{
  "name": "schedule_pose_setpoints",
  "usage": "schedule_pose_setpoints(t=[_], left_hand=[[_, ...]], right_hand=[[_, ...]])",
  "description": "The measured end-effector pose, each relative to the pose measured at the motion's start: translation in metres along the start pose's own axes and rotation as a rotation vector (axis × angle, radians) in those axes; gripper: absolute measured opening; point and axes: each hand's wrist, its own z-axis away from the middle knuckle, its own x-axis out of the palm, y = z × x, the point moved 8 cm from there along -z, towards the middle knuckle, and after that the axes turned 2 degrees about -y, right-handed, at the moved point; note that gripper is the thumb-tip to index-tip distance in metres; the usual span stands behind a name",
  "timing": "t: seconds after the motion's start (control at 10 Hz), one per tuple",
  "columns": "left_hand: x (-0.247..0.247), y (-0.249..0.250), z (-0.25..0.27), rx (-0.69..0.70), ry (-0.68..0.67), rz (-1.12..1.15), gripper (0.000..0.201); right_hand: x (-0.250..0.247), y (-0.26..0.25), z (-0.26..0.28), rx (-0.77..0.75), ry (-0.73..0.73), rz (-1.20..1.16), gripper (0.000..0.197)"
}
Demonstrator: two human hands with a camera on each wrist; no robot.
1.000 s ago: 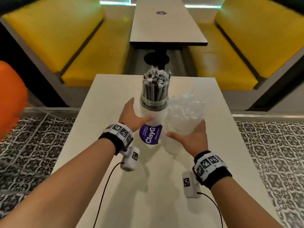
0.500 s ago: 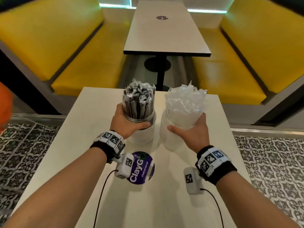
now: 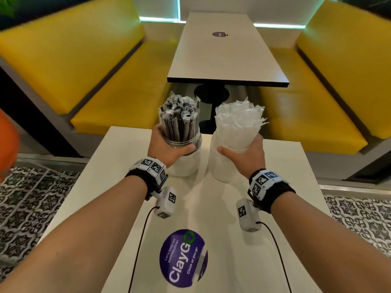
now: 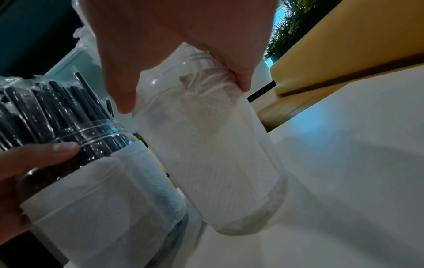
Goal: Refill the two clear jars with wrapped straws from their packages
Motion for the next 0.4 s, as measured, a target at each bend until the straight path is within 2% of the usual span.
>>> schedule_pose_setpoints(t=[0.1, 0.2, 0.3, 0.4], left_hand=[[0.002, -0.005, -0.004, -0.004, -0.043, 0.008, 0.112], [-0.003, -0.012, 0.000, -0.048, -0.074, -0.018, 0.141], [-0.017, -0.039, 0.025, -0.171, -0.125, -0.084, 0.147], [-0.035, -0.083, 0.085, -0.271, -0.154, -0.071, 0.129]], right_hand=[[0.004, 0.000, -0.003, 0.004, -0.009, 0.004, 0.112], [0.003, -0.001, 0.001, 0.055, -0.038, 0.063, 0.143], [-0.013, 0.016, 0.034, 0.168, -0.064, 0.136, 0.144], [-0.032, 0.051, 0.112, 0.296, -0.124, 0.189, 0.103]])
